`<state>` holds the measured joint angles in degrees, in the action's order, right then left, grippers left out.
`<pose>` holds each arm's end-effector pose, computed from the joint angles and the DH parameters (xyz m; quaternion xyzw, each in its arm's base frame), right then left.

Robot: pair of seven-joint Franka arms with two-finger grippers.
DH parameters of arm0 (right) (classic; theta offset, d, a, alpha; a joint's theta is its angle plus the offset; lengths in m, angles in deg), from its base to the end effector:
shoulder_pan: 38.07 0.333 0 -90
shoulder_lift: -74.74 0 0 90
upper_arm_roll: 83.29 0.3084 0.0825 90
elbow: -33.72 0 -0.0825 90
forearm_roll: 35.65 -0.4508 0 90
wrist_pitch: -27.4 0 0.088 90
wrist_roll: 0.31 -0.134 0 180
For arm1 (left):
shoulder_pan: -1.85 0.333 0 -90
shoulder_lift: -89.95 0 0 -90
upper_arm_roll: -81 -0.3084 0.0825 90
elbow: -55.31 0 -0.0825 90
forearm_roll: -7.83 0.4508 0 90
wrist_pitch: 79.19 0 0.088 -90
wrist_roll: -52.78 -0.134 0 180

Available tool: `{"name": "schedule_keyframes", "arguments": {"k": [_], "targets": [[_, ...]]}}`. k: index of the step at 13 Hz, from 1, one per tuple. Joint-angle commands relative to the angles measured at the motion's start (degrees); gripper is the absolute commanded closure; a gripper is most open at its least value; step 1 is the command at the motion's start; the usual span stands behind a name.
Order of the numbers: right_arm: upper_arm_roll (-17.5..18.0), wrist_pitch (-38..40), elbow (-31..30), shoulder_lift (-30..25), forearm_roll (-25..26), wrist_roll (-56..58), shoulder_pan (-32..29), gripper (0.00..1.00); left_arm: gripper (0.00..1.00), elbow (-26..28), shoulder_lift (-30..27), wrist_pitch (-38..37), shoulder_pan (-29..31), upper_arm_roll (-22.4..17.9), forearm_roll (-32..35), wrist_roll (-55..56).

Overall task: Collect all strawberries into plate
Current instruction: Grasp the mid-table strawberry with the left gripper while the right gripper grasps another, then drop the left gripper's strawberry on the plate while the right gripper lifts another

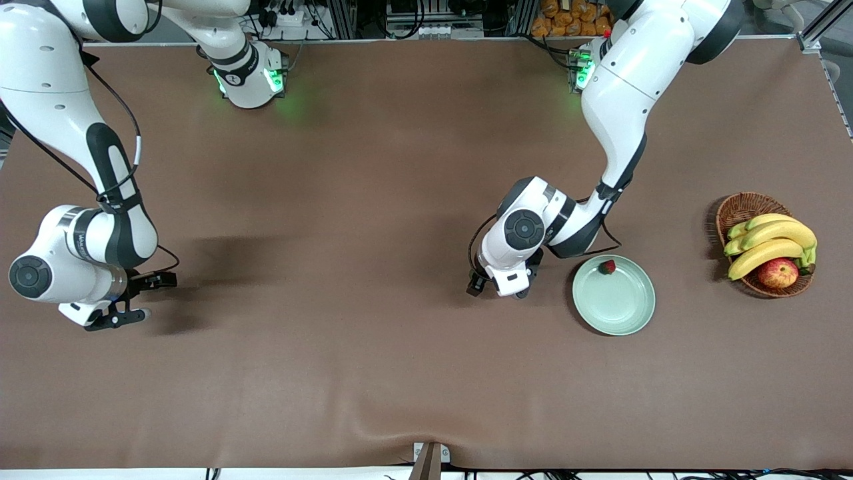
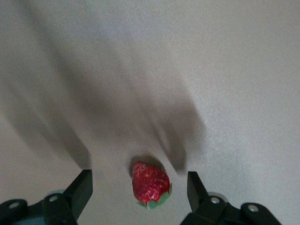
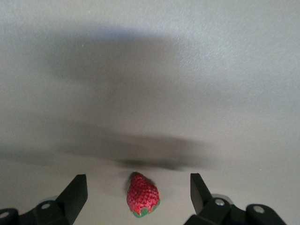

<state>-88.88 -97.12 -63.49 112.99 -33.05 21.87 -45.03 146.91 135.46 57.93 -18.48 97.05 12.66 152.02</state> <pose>0.6755 -0.1519 0.1146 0.9888 0.1054 -0.1042 0.0181 0.6044 -0.4259 0.1010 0.8453 0.5295 -0.0585 0.0409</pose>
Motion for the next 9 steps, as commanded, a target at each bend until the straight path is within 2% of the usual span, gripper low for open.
{"name": "schedule_keyframes", "arguments": {"k": [1,4,7,8,9], "targets": [[0.6,3.3,-0.4,-0.3,1.4,0.9,-1.0,0.34,0.31,-1.3,0.8,0.3,-1.5,-1.2,1.6,1.6],[0.3,3.4,-0.4,-0.2,1.4,2.6,-1.3,0.55,0.64,-1.3,0.9,0.3,-1.5,-1.2,1.5,1.5],[0.3,3.0,-0.4,0.4,1.4,3.1,-1.4,0.60,0.95,-1.3,0.8,0.3,-1.4,-1.2,1.8,0.7],[0.3,3.0,-0.4,0.4,1.4,3.1,-1.5,0.65,1.00,-1.3,0.8,0.3,-1.4,-1.2,2.4,-0.2],[0.3,3.1,-0.4,0.4,1.4,3.1,-1.5,0.68,1.00,-1.3,0.6,0.3,-1.1,-1.2,3.1,-1.7]]}}
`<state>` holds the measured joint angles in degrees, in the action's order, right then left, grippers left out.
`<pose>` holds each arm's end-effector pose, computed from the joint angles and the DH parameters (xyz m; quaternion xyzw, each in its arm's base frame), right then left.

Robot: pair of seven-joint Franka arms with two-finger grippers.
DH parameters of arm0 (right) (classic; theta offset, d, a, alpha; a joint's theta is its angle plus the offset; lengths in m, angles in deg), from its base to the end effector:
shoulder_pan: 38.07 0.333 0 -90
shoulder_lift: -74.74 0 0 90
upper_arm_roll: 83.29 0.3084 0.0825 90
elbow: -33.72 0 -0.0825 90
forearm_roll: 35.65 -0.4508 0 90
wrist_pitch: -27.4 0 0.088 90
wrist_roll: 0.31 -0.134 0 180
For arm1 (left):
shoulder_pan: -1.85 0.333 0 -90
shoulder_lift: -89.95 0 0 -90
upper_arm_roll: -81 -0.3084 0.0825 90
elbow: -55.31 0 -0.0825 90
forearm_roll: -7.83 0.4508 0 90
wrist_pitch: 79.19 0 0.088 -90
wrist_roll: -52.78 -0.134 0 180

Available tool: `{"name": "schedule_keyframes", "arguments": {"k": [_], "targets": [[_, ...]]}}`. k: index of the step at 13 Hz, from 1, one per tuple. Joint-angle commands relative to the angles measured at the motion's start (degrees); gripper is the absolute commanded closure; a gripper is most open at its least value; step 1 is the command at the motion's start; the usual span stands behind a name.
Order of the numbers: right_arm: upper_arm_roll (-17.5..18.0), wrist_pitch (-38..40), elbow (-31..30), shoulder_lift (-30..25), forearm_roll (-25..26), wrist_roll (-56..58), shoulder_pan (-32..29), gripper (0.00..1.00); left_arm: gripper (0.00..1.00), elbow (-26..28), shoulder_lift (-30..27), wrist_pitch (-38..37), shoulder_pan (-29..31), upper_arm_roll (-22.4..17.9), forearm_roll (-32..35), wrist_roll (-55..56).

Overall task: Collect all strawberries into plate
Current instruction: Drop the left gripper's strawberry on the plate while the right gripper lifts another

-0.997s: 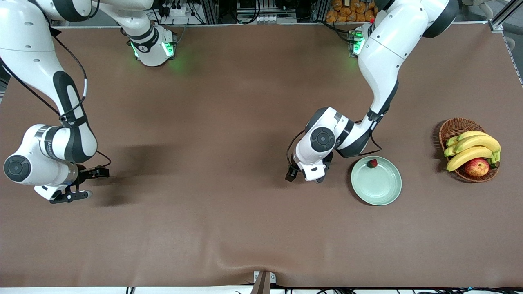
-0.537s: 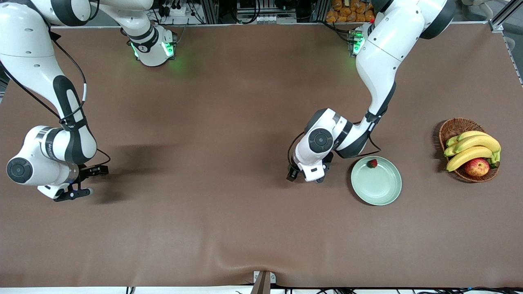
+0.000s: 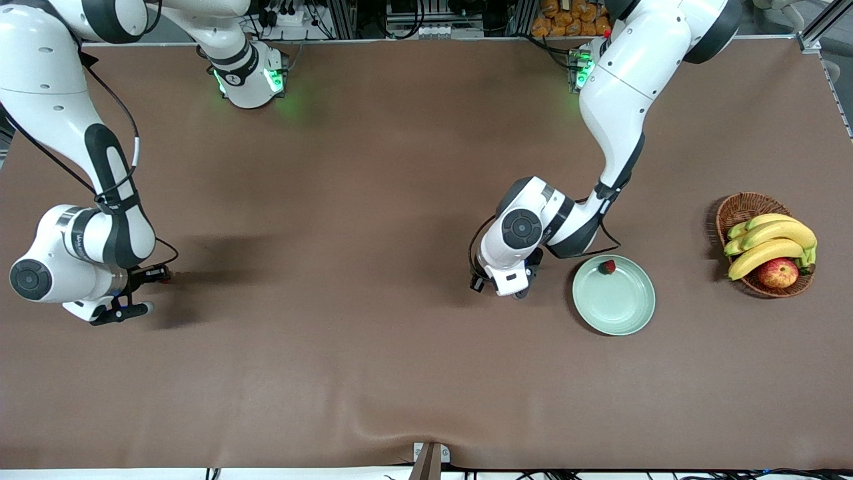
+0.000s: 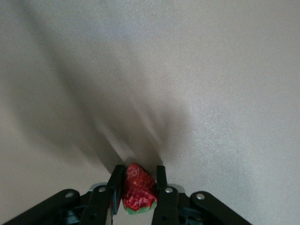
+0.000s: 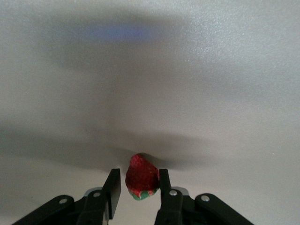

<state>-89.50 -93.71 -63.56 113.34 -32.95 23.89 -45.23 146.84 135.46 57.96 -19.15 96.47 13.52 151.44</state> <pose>0.6628 -0.1601 0.1071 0.9837 0.1154 -0.1373 0.0097 0.6038 -0.4269 0.1002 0.8524 0.5190 -0.0502 0.0380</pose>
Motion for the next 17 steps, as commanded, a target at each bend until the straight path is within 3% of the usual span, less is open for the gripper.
{"name": "schedule_keyframes", "arguments": {"k": [1,3,4,11,13,17], "targets": [[0.9,-0.4,-0.4,0.2,1.3,1.0,-1.3,0.75,1.00,-1.3,0.2,0.1,0.2,-0.6,2.3,-2.8],[0.9,-0.4,-0.4,0.2,1.3,1.0,-1.3,0.97,1.00,-1.2,-1.1,-0.9,2.9,-0.5,2.4,-5.3],[0.9,-0.4,-0.4,0.2,1.2,0.9,-1.2,1.00,1.00,-1.3,-1.6,-3.1,3.9,-0.5,2.4,-7.8],[1.5,1.9,3.7,-2.2,-0.1,-6.0,3.7,1.00,1.00,-1.3,-5.6,-13.2,14.5,0.2,1.7,-30.3],[1.5,5.1,3.8,-3.2,-6.1,-12.5,7.6,1.00,1.00,-1.3,-5.8,-14.7,16.0,0.2,1.6,-34.8],[1.5,7.9,3.8,-3.3,-25.6,-33.8,20.1,1.00,1.00,-0.7,-5.8,-16.6,20.2,0.0,1.8,-49.0]]}}
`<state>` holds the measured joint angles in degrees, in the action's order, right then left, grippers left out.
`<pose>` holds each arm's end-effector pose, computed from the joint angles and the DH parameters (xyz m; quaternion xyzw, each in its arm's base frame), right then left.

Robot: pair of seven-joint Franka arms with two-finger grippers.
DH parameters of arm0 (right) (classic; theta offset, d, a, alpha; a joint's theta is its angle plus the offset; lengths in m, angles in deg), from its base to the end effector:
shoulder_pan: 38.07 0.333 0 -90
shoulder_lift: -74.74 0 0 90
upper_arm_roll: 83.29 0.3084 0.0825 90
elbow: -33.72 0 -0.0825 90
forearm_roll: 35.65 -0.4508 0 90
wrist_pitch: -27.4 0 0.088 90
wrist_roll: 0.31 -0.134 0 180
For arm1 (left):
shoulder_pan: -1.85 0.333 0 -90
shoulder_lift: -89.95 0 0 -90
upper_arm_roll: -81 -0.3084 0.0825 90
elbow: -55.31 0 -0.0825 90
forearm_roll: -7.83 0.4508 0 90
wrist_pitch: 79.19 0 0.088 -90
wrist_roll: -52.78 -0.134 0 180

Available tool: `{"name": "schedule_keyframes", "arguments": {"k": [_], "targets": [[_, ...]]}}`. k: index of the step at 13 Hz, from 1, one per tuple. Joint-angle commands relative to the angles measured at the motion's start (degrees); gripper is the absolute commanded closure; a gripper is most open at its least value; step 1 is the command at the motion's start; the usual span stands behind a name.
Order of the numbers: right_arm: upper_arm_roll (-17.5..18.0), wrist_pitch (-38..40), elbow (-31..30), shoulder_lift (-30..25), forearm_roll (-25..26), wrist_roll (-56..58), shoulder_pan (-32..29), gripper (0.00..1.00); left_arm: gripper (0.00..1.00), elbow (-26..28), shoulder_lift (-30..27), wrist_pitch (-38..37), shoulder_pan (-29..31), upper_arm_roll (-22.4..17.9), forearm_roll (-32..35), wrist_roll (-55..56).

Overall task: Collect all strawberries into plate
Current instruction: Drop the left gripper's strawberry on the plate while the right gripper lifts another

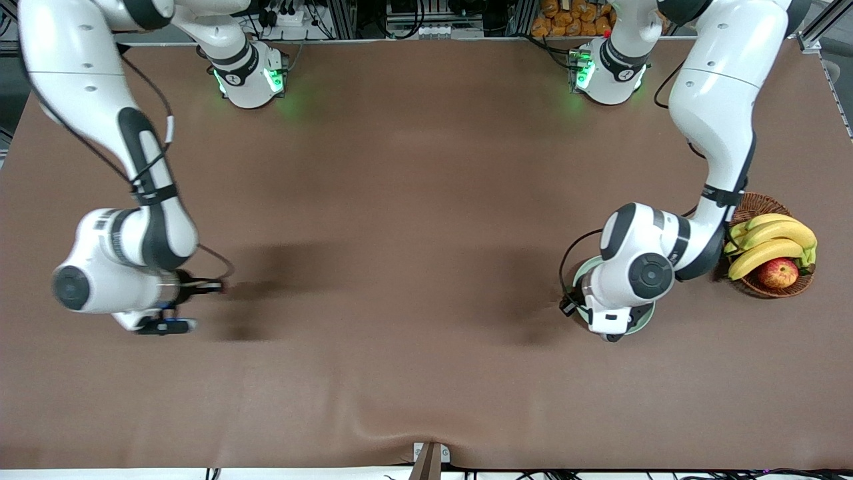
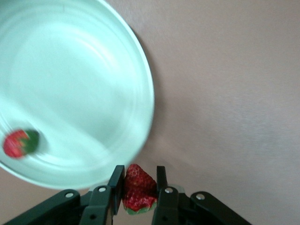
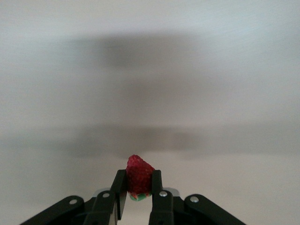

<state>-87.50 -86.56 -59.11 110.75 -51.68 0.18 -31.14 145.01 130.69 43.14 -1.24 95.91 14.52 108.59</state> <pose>0.7015 0.0600 0.1661 -0.9864 0.0408 0.1285 0.0945 0.7030 -0.2055 0.1521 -0.9466 -0.3148 0.0695 0.0039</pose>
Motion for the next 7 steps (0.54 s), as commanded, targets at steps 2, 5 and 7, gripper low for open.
{"name": "schedule_keyframes", "arguments": {"k": [2,5,7], "targets": [[-0.5,-0.3,-0.5,-0.1,-14.9,-22.5,13.8,1.00,1.00,1.0,-1.0,-1.9,5.0,0.7,0.9,-11.8],[-0.5,-9.5,1.4,1.9,-25.8,-34.5,22.3,1.00,0.85,1.4,-0.8,-2.0,5.5,0.6,1.2,-14.3],[-0.6,-18.6,2.0,3.5,-32.5,-36.7,28.3,1.00,0.12,1.7,-0.7,-2.0,6.6,0.6,1.1,-19.4]]}}
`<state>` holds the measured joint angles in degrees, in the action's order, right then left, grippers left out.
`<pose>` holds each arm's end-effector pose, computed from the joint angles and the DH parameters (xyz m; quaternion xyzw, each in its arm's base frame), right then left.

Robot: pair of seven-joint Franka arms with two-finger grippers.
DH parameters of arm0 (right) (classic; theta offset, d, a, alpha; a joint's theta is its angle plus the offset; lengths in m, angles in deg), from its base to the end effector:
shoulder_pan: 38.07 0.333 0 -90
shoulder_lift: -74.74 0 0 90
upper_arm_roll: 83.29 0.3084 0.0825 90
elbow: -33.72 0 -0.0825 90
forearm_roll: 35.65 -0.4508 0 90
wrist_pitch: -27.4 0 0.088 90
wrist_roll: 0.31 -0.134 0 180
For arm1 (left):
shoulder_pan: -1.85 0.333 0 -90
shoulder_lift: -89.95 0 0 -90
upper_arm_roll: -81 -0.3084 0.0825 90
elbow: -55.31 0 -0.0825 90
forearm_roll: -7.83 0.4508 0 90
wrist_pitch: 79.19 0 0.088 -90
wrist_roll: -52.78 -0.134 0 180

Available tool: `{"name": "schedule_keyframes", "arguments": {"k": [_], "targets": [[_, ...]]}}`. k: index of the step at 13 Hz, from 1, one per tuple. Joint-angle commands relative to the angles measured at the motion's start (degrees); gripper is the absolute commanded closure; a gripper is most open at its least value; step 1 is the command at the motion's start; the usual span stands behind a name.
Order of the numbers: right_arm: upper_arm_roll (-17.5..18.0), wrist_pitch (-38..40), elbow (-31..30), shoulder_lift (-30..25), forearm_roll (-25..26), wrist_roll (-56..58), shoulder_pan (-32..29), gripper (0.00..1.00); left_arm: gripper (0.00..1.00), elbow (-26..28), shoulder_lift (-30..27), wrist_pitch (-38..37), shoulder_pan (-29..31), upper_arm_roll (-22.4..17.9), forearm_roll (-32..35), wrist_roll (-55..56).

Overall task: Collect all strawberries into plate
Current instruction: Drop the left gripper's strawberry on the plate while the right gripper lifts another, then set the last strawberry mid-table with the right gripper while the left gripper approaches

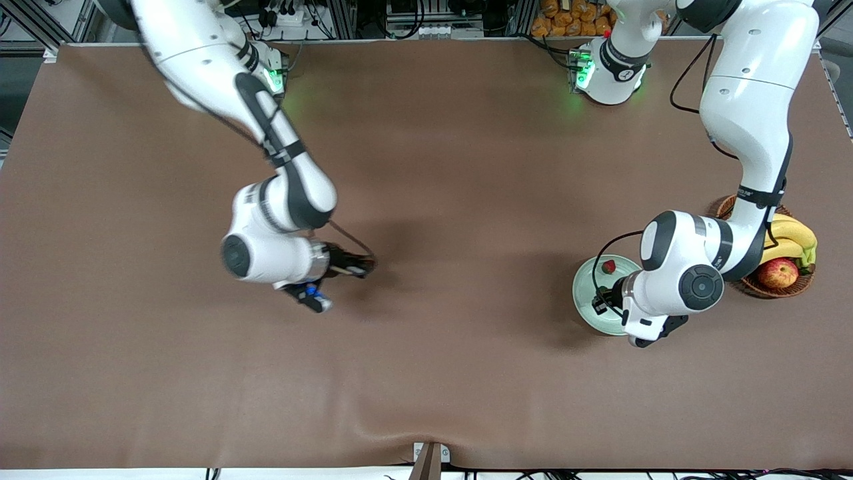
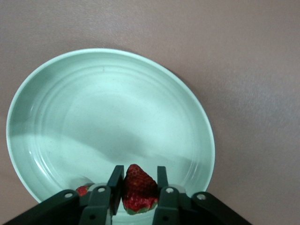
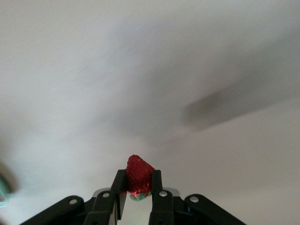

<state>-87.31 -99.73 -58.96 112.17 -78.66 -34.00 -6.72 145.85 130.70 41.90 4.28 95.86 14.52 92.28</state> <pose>0.6395 0.3761 0.1725 -0.9238 0.2740 0.1531 0.2191 0.7110 -0.1360 0.1436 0.9710 0.2231 -0.0854 0.0015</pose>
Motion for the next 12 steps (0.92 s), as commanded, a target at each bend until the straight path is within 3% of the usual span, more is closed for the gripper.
{"name": "schedule_keyframes", "arguments": {"k": [1,3,5,10,11,12], "targets": [[-0.7,-10.1,2.8,3.5,-9.0,-2.6,6.3,1.00,0.00,0.9,-0.8,-0.8,2.2,0.7,1.0,-3.5],[-0.8,-17.1,6.4,7.6,-15.8,-2.6,11.1,1.00,0.00,0.7,-1.0,-0.8,2.2,1.0,0.3,-2.8],[-0.8,-21.9,9.4,10.5,-19.0,-3.9,14.2,1.00,0.00,0.4,-1.2,-1.6,2.1,5.1,-1.1,0.3],[-1.1,-27.2,17.1,16.8,-19.1,-8.7,17.9,1.00,0.00,-0.6,-1.0,-1.7,0.6,11.9,-1.1,17.5],[-1.1,-27.3,16.9,16.8,-19.1,-8.6,17.8,0.83,0.00,-0.7,-0.9,-1.7,-0.6,12.5,-1.1,19.6],[-1.2,-27.3,16.7,16.8,-18.9,-7.9,17.8,0.30,0.00,-0.7,-0.8,-1.6,-1.4,12.4,-1.1,21.0]]}}
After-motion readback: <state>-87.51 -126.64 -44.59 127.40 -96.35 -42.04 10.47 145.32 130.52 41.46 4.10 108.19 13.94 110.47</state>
